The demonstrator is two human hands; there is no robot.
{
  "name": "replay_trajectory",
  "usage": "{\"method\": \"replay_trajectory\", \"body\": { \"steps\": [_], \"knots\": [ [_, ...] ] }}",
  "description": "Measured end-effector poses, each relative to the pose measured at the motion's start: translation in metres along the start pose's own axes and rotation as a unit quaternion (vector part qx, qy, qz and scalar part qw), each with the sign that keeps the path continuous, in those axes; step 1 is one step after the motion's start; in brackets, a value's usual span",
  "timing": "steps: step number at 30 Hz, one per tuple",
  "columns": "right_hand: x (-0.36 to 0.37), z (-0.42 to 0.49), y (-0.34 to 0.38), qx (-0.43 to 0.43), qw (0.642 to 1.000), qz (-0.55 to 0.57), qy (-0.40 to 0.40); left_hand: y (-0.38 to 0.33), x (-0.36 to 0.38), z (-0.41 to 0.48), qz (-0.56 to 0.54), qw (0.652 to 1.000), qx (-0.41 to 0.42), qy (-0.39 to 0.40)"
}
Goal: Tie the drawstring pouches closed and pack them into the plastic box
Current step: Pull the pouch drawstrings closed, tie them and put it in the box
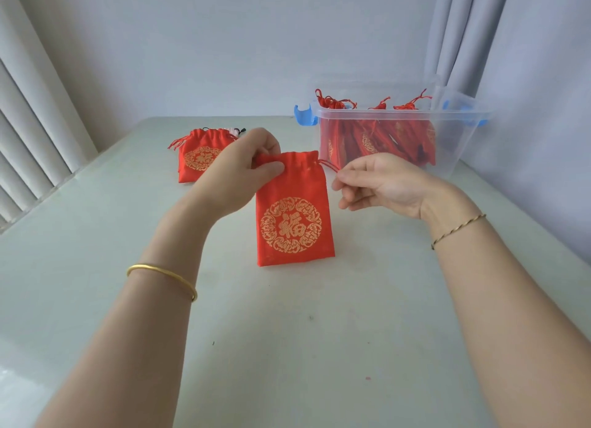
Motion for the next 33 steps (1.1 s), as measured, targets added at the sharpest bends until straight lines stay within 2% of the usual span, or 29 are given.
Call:
{"method": "replay_trajectory", "body": {
  "steps": [3,8,12,15,23,27,30,32,33],
  "knots": [
    [-0.010,0.001,0.011,-0.046,0.997,0.048,-0.049,0.001,-0.002,0.000,0.011,1.000,-0.005,-0.001],
    [-0.024,0.000,0.025,-0.099,0.982,0.119,-0.109,0.015,0.003,0.000,-0.058,0.997,-0.047,0.033],
    [-0.035,-0.002,0.026,-0.105,0.975,0.131,-0.147,0.022,0.000,0.000,-0.001,0.998,-0.059,0.028],
    [-0.042,-0.003,0.024,-0.102,0.971,0.133,-0.173,0.024,-0.006,0.000,0.046,0.997,-0.064,0.009],
    [-0.055,-0.004,0.015,-0.091,0.962,0.135,-0.220,0.041,-0.026,-0.003,0.072,0.986,-0.121,-0.085],
    [-0.076,-0.010,0.004,-0.072,0.935,0.210,-0.275,0.053,-0.038,-0.005,0.101,0.975,-0.157,-0.119],
    [-0.087,-0.015,-0.010,-0.044,0.914,0.250,-0.318,0.061,-0.041,-0.007,0.049,0.971,-0.196,-0.129],
    [-0.087,-0.016,-0.011,-0.045,0.910,0.251,-0.326,0.061,-0.033,-0.007,-0.103,0.961,-0.229,-0.115],
    [-0.086,-0.017,-0.007,-0.050,0.910,0.247,-0.329,0.058,-0.027,-0.007,-0.221,0.939,-0.244,-0.102]
  ]
}}
Point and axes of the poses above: each hand's wrist, its own z-axis towards the middle knuckle, its own x-axis out of the palm, y = z × x, the point moved 10 cm from there along z, towards the middle knuckle, and after that the axes turned 15 degrees about z, right-handed, at the moved point
